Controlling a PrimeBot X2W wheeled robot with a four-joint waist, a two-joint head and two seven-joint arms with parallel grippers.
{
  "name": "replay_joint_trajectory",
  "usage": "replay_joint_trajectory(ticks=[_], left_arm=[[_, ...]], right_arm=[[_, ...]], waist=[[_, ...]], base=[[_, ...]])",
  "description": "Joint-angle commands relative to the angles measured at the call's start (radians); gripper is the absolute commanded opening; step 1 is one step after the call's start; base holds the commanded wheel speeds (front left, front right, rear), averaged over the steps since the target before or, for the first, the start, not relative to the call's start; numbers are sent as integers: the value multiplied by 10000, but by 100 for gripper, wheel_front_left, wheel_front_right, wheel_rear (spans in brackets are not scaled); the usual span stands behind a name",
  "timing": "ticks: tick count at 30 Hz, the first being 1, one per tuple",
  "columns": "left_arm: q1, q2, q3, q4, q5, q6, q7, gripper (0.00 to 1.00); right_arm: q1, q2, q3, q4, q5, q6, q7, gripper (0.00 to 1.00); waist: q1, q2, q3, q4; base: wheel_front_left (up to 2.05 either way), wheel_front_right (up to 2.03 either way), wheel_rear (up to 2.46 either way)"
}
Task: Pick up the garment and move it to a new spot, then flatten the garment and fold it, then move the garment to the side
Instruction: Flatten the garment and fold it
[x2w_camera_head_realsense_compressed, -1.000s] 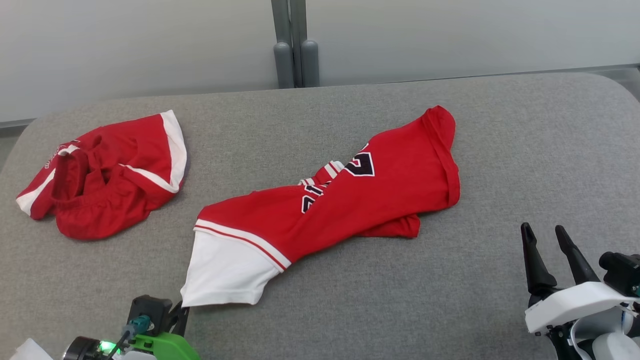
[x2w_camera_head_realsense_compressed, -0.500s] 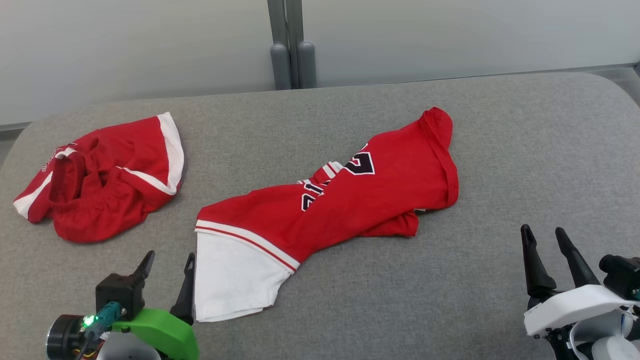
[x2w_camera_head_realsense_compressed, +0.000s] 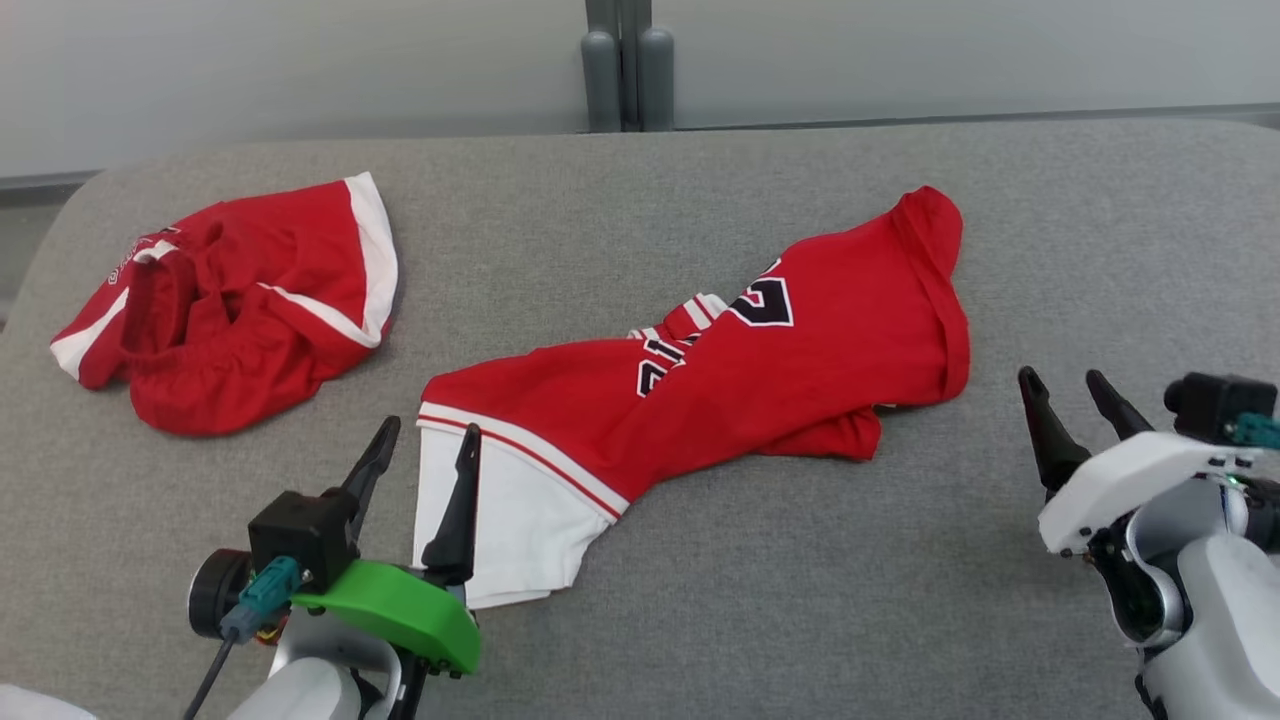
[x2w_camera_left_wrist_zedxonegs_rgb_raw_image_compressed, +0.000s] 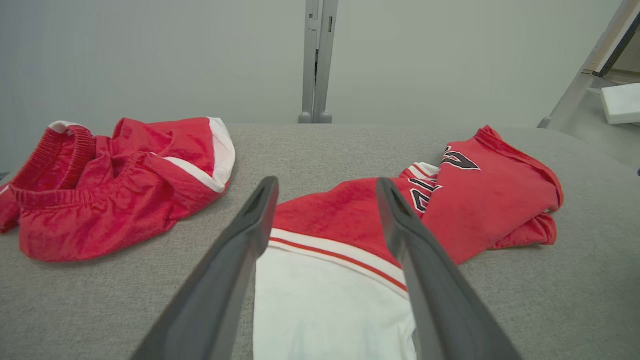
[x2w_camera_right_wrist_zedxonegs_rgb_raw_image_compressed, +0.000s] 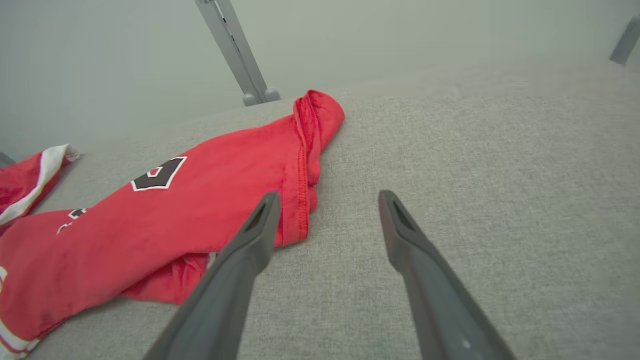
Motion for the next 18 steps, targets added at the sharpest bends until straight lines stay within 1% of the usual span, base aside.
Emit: replay_joint_trajectory(ticks=[1,3,5,11,12,13,14,15,18], left_arm=[[-246,-74,-19,110,79,-84,-76,100],[-393,-175,-41,269,82,-182,-95,100],[-472,-238,-40,452,68,-219,-144,100],[-593,-404,-86,827,-15,-384,-200,100],[-614,-412,-88,862,-24,-398,-201,100],[-635,-418,-88,897,-19,-410,-202,100],[-646,-416,-87,919,-28,-418,-204,100],[-634,-413,-77,955,-42,-413,-212,100],[-524,-416,-85,1019,-89,-408,-224,100]], right_arm=[[-316,-135,176,256,77,-5,226,100],[-807,-334,490,752,263,-5,630,100],[-1179,-472,768,1156,415,-5,808,100],[-1757,-644,1523,2283,991,-5,866,100],[-1796,-681,1620,2438,1051,-5,830,85],[-1856,-714,1705,2590,1108,-5,750,48],[-1900,-751,1739,2704,1154,-5,631,18],[-1922,-795,1802,2815,1155,-5,512,0],[-1894,-1007,1986,2976,986,-5,288,0]], waist=[[0,0,542,445],[0,0,739,603],[0,0,828,695],[0,0,829,804],[0,0,804,811],[0,0,773,809],[0,0,748,799],[0,0,703,774],[0,0,533,698]], base=[[0,0,0],[0,0,0],[0,0,0],[0,0,0],[0,0,0],[0,0,0],[0,0,0],[0,0,0],[0,0,0]])
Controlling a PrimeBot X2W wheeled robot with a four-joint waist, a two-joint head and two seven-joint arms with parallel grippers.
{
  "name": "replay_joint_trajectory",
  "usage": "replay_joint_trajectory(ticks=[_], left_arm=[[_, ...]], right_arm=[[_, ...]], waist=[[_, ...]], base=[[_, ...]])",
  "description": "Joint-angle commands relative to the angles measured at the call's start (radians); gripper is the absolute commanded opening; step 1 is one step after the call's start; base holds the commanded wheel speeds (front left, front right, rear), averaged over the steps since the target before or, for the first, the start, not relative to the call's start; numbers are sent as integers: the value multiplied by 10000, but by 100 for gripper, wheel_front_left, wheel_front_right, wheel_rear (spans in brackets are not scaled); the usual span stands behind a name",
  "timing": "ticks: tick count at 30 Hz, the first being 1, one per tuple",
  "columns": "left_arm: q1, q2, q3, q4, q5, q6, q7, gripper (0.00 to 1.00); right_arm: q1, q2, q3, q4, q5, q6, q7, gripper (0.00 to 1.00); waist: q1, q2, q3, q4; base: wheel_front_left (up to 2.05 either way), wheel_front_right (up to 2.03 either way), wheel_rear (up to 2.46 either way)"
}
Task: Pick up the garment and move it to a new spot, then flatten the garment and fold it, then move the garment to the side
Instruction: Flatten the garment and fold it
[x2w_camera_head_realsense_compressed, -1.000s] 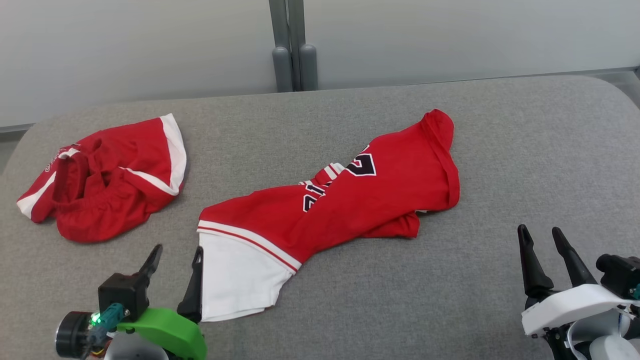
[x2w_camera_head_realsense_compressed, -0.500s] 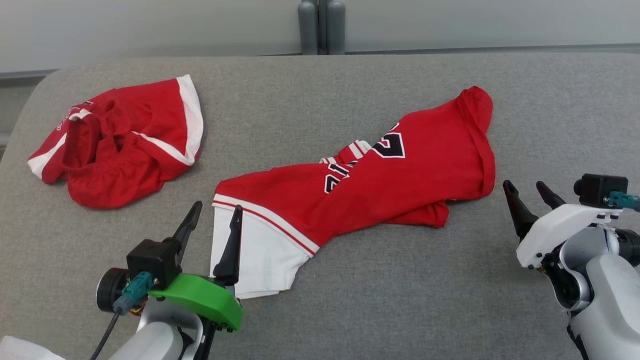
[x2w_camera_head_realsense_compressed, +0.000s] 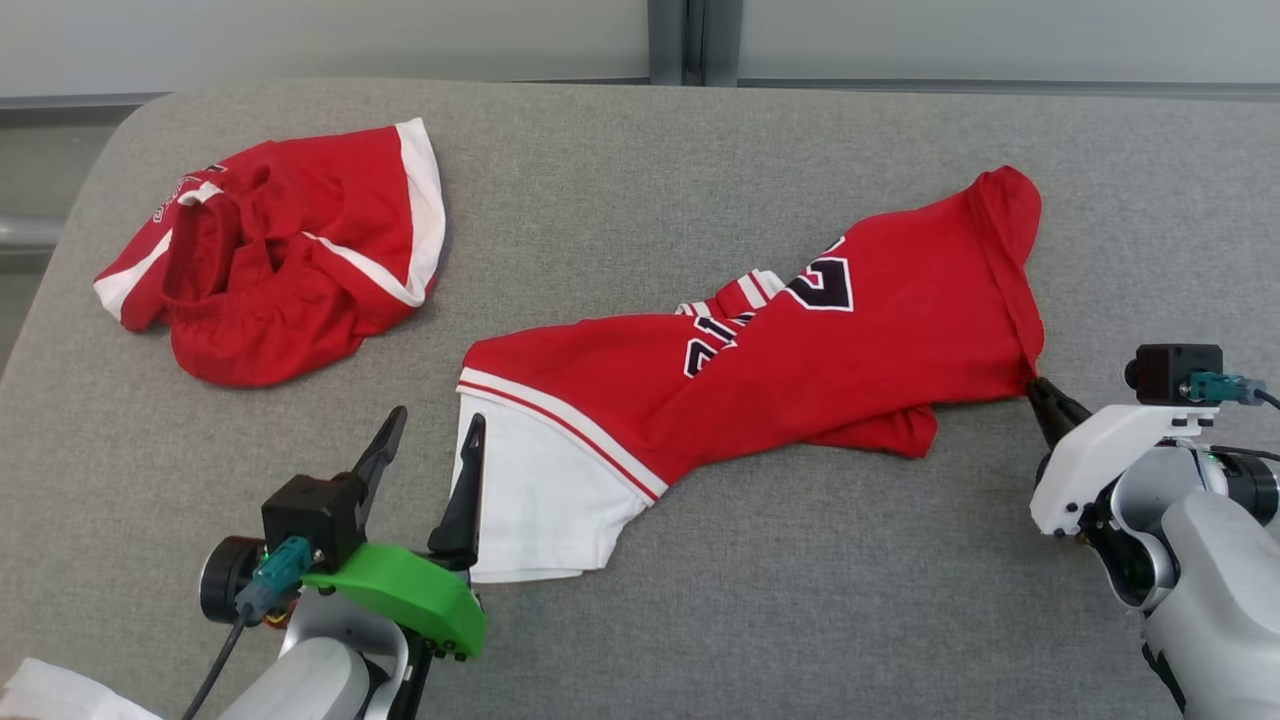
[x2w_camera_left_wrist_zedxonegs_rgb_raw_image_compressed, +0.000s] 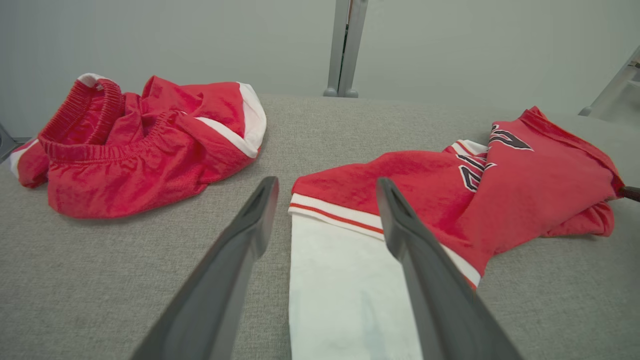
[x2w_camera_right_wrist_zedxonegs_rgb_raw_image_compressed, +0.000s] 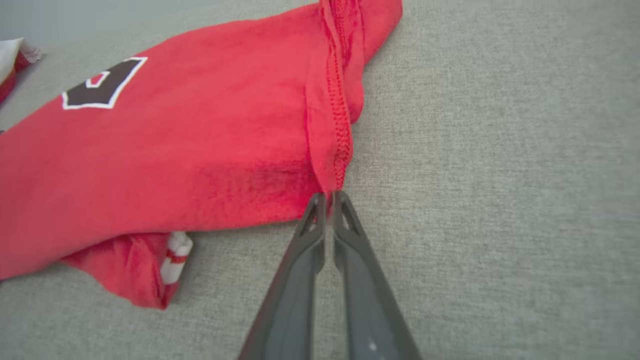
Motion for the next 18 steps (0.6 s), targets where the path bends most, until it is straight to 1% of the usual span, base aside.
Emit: replay_joint_trajectory(ticks=[1,3,6,10,14,16,18], left_arm=[[11,0,4,50,-59,-17,-51,100],[120,-21,-1,74,-106,-22,-76,100],[205,-44,-6,99,-161,-21,-86,100],[263,-95,-33,111,-214,-29,-105,100],[181,-243,-62,160,-251,-96,-135,100],[61,-351,-104,200,-247,-143,-150,100],[-58,-423,-118,265,-253,-193,-158,100]], right_arm=[[-37,-117,37,-51,-59,-7,-123,0],[14,-231,108,-380,-17,-7,-174,0],[234,-561,144,-1075,141,-8,117,0],[526,-937,83,-2638,276,-7,895,0],[413,-1287,122,-4264,606,-7,1803,0],[91,-1300,281,-4652,514,-7,2257,0],[-375,-1114,485,-4690,603,-5,2622,0]], waist=[[0,0,-162,-96],[0,0,-324,-161],[0,0,-471,-217],[0,0,-604,-214],[0,0,-477,-11],[0,0,-334,178],[0,0,-150,396]], base=[[0,0,0],[0,0,0],[0,0,0],[0,0,0],[0,0,0],[0,0,0],[0,0,0]])
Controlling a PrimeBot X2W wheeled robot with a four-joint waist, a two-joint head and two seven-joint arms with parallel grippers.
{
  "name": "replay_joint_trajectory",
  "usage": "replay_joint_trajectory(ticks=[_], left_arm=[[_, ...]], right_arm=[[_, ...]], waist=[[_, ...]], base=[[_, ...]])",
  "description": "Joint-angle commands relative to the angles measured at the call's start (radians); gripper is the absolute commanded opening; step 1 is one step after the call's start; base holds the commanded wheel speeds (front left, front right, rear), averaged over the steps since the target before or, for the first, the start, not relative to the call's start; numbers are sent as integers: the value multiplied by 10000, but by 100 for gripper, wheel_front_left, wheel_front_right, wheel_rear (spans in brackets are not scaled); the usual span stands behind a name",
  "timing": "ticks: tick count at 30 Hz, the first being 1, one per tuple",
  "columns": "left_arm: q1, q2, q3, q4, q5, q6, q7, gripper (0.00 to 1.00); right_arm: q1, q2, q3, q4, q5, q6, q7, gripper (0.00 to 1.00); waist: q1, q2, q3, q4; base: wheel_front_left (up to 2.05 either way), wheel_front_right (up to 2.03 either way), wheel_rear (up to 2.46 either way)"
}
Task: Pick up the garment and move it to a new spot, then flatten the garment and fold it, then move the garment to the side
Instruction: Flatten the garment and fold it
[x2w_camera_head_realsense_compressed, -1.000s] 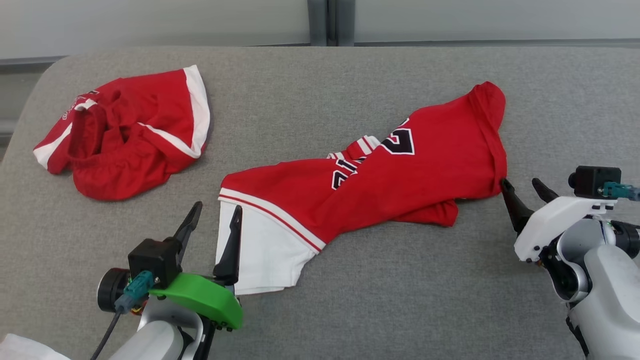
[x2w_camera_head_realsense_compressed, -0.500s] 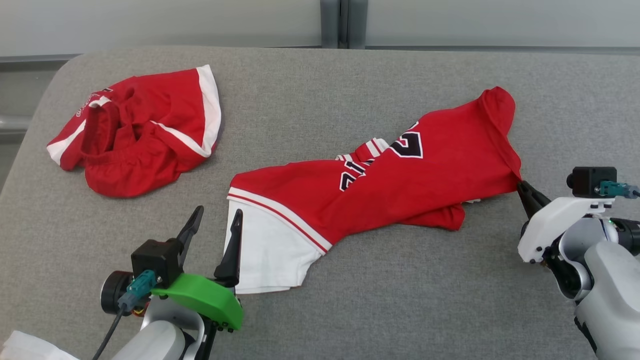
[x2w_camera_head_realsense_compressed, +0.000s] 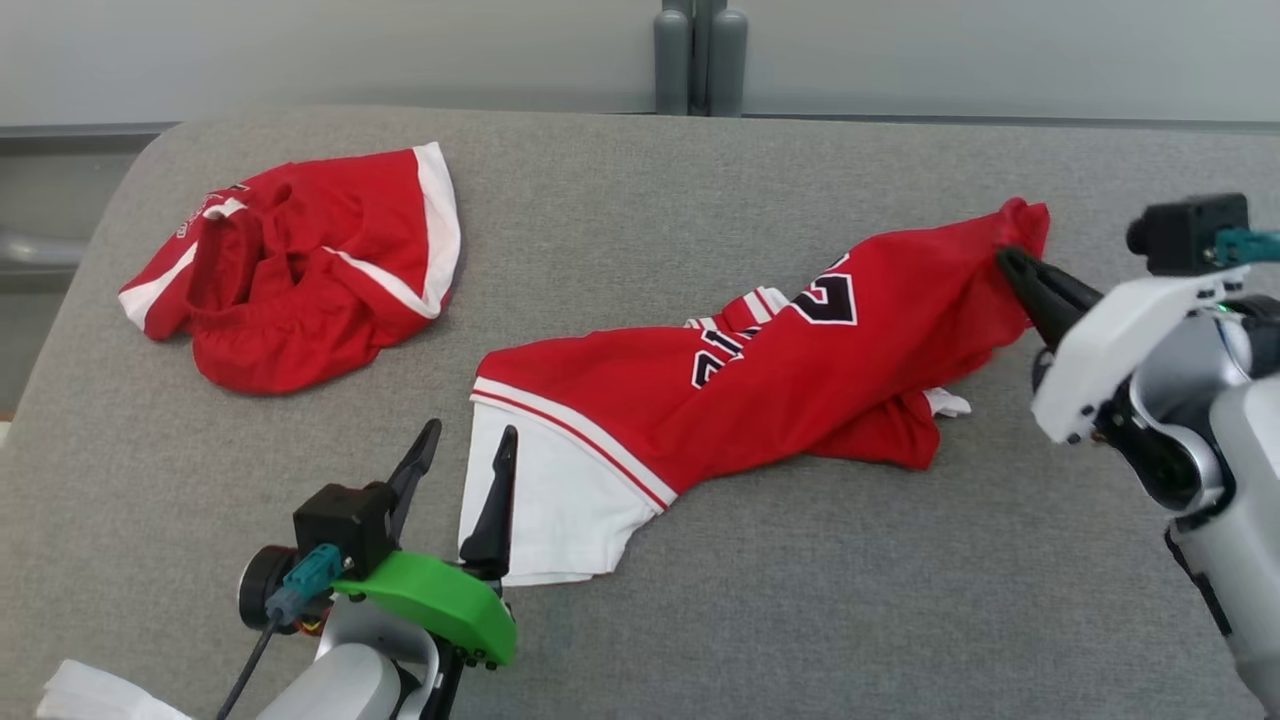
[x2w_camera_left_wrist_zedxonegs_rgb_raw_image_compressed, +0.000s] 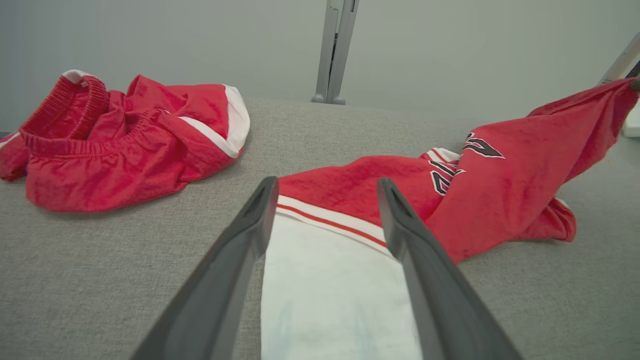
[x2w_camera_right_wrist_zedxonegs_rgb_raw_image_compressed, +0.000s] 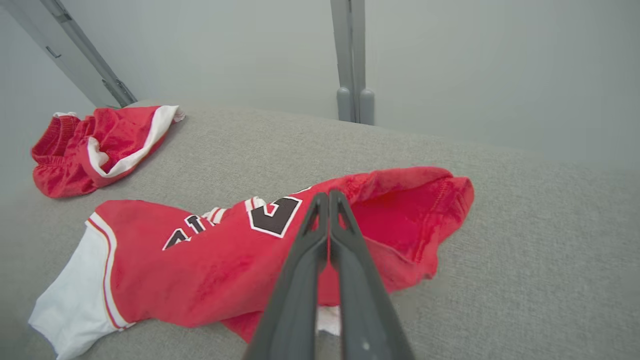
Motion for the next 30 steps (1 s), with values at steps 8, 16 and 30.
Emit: replay_joint_trajectory(ticks=[8,16,30], left_arm=[[-595,-478,-15,498,-26,-333,-177,100],[-459,-580,144,942,-54,-499,-311,100],[-250,-316,116,636,52,-349,-146,100]], right_arm=[[-2265,660,1323,2871,324,-8,410,0],[-2802,962,2418,4542,687,-10,-1024,100],[-1429,-126,2372,3095,1630,-8,-3010,100]], waist=[[0,0,964,1141],[0,0,657,790],[0,0,219,-125]], base=[[0,0,0],[0,0,0],[0,0,0]])
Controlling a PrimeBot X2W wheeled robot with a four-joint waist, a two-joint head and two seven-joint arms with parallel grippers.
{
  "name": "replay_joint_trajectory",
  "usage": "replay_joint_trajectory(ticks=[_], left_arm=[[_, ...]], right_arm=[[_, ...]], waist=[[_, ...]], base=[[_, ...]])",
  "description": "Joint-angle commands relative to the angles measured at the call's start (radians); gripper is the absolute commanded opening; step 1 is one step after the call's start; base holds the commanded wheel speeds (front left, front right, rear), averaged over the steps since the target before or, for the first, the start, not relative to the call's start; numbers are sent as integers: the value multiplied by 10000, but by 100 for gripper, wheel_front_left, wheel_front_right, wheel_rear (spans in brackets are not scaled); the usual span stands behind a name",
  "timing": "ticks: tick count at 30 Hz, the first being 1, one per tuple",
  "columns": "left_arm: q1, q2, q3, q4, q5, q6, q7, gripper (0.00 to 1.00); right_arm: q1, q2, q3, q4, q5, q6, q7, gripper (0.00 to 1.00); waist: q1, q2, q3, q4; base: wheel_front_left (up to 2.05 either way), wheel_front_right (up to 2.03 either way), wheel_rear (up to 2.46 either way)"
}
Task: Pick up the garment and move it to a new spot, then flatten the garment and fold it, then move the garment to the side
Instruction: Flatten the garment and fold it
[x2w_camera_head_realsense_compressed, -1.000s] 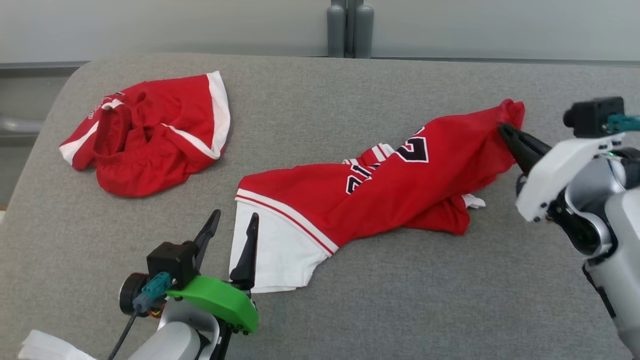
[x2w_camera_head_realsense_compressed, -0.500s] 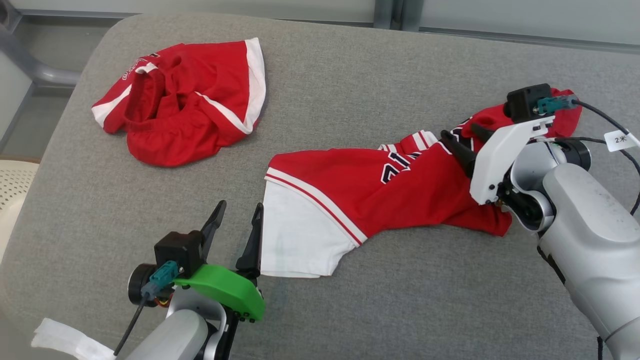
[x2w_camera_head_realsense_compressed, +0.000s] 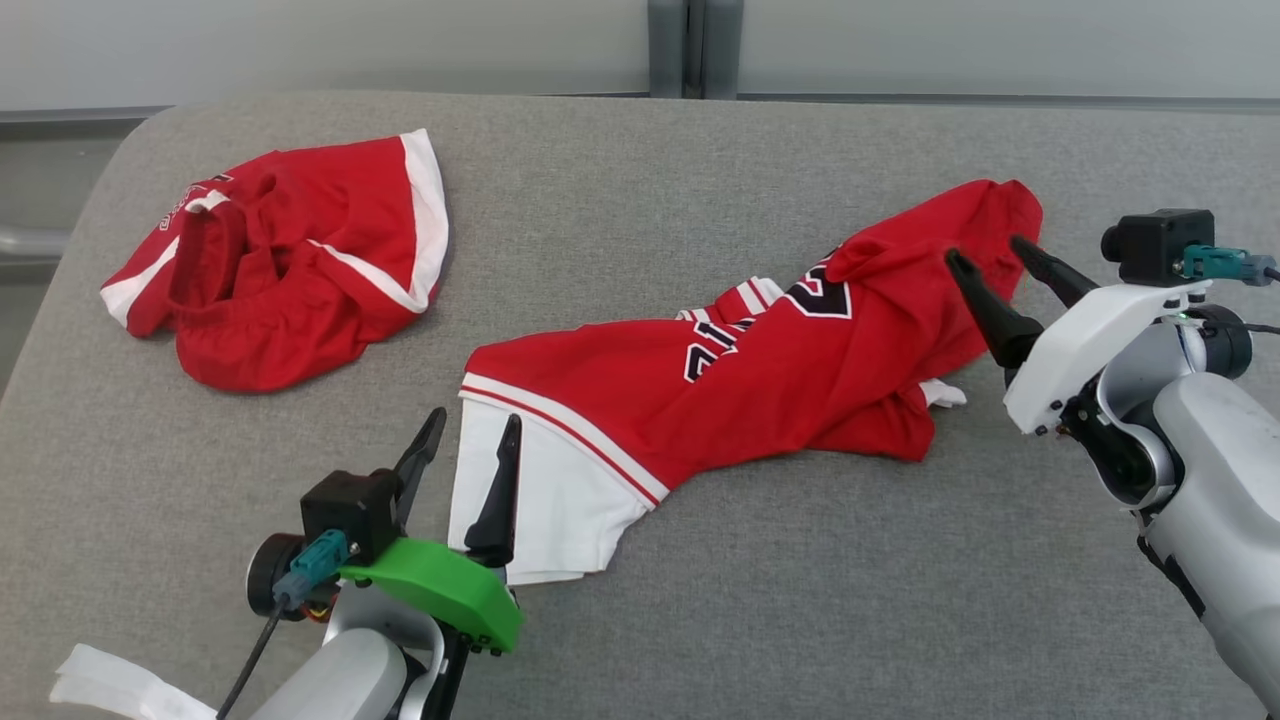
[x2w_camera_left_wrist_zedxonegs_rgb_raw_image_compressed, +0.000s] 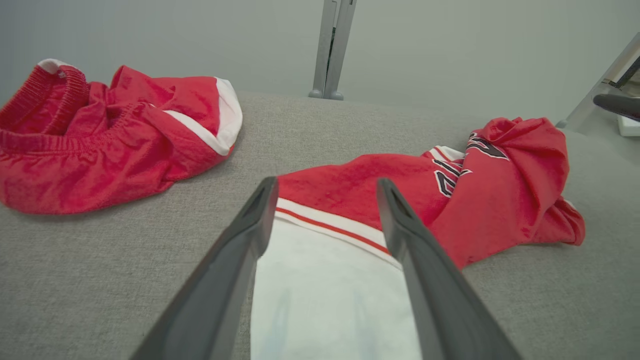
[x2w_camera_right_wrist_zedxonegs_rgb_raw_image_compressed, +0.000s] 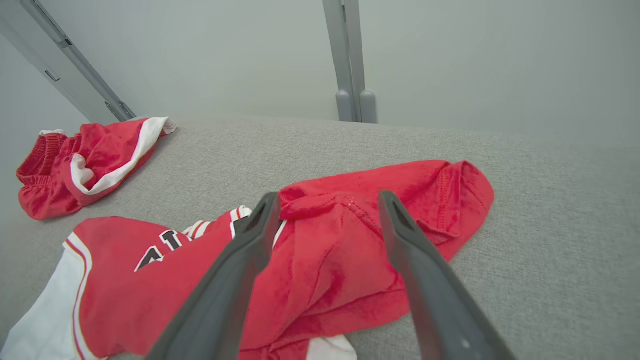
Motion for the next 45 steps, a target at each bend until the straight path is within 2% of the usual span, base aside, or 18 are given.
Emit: replay_joint_trajectory(ticks=[1,13,18,19,20,21,28,34,40,45], left_arm=[[37,47,-27,-28,28,28,16,100],[-91,-24,-86,-23,-36,17,73,100],[-129,-67,-112,53,-57,-28,44,100],[-121,-69,-108,67,-63,-28,36,100],[-110,-65,-104,79,-68,-24,31,100],[-84,-46,-93,97,-79,-9,38,100],[196,160,-107,103,-118,86,113,100],[406,309,-62,-60,-192,218,178,100],[684,434,8,-195,-259,346,190,100],[883,476,54,-204,-361,402,154,100]], right_arm=[[52,61,-63,72,98,-10,63,100],[-1123,546,-174,2352,-205,-9,1212,100],[-1420,754,-200,3187,-436,-9,1110,99],[-1464,768,-267,3319,-443,-9,977,66],[-1491,785,-307,3393,-475,-9,832,45],[-1498,810,-345,3462,-524,-9,633,0],[-886,1050,-610,3400,-313,-9,-557,0],[94,917,-1048,2390,93,-10,-1333,0],[1880,715,-1748,735,347,-10,-1070,0],[3781,877,-2717,-861,9,-9,-406,0]], waist=[[0,0,-21,-35],[0,0,261,602],[0,0,307,711],[0,0,306,713],[0,0,299,706],[0,0,276,684],[0,0,-198,260],[0,0,-644,-372],[0,0,-925,-1034],[0,0,-993,-1504]], base=[[0,0,0],[0,0,0],[0,0,0],[0,0,0],[0,0,0],[0,0,0],[0,0,0],[0,0,0],[0,0,0],[0,0,0]])
